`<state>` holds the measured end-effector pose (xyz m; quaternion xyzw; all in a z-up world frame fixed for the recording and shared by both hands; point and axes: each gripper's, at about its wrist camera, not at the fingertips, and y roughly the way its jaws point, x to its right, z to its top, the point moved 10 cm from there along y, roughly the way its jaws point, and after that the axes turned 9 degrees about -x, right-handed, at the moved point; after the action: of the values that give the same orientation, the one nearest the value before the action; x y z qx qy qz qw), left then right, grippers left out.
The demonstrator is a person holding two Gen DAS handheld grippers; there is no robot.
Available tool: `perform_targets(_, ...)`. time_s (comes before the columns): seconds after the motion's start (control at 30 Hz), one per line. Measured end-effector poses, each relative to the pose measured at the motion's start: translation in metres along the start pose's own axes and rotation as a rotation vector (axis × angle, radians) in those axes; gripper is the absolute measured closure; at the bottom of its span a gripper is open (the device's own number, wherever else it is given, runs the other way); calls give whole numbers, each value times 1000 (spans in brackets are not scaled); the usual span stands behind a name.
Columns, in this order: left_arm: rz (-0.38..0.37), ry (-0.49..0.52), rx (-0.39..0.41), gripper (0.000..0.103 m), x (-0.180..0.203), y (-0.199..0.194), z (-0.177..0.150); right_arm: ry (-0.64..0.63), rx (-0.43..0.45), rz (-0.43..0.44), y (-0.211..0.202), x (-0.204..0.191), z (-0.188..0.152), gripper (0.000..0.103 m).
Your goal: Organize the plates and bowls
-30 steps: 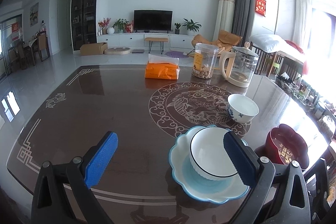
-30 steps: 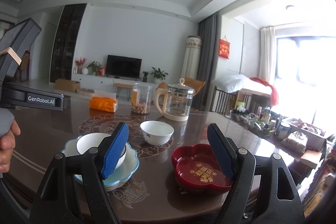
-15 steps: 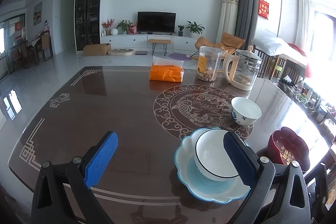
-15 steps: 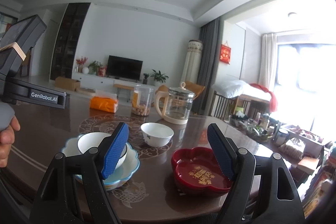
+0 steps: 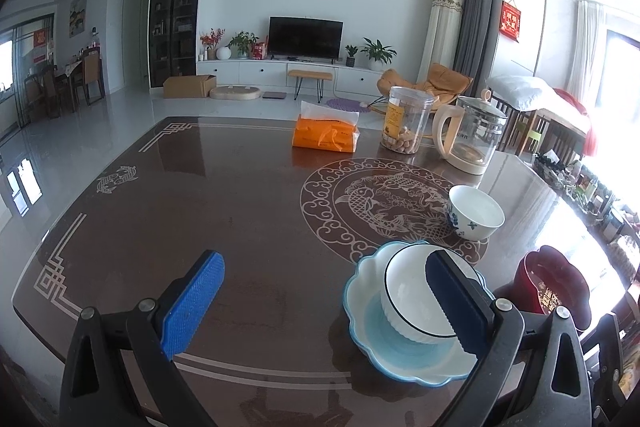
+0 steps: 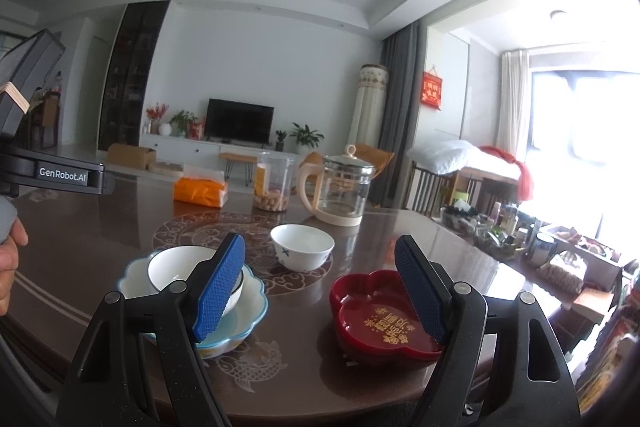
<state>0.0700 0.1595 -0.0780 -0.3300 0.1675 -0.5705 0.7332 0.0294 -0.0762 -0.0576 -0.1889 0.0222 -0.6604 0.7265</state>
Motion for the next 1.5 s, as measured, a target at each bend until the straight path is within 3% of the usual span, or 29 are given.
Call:
perform_targets(0.23,-43,7,8,3,5,0,9,-32,-39,75,8,-11,0,23)
perform_targets(0.43,-215,121,-50,3,54,11,54,-29,-143,156,43,14,18,23)
perform_targets(0.57,-336,212,-205,3,102,54,83,66,-331,254,104,45,38,23)
perform_targets(0.7,-349,198,-339,3,128,115,105,320,-617,350,186,83,32,23)
perform_targets(0.77,-341,171,-427,4,138,150,109,462,-717,370,222,99,23,23)
perform_targets(0.87,-339,128,-557,6,154,196,103,570,-834,406,265,104,8,23)
perform_targets(1.03,-288,157,-682,28,178,252,77,577,-972,438,309,74,-15,25)
perform_targets(1.17,-275,215,-714,34,200,273,59,492,-1044,400,328,54,-35,53)
perform_targets(1.27,-264,220,-728,45,211,285,50,491,-1067,382,341,49,-47,53)
perform_targets(1.33,-266,227,-744,60,216,291,44,491,-1079,376,346,46,-54,55)
perform_targets(1.47,-270,242,-748,81,222,300,39,510,-1095,370,352,47,-64,88)
perform_targets(1.5,-277,238,-749,87,223,300,39,522,-1091,382,352,46,-64,89)
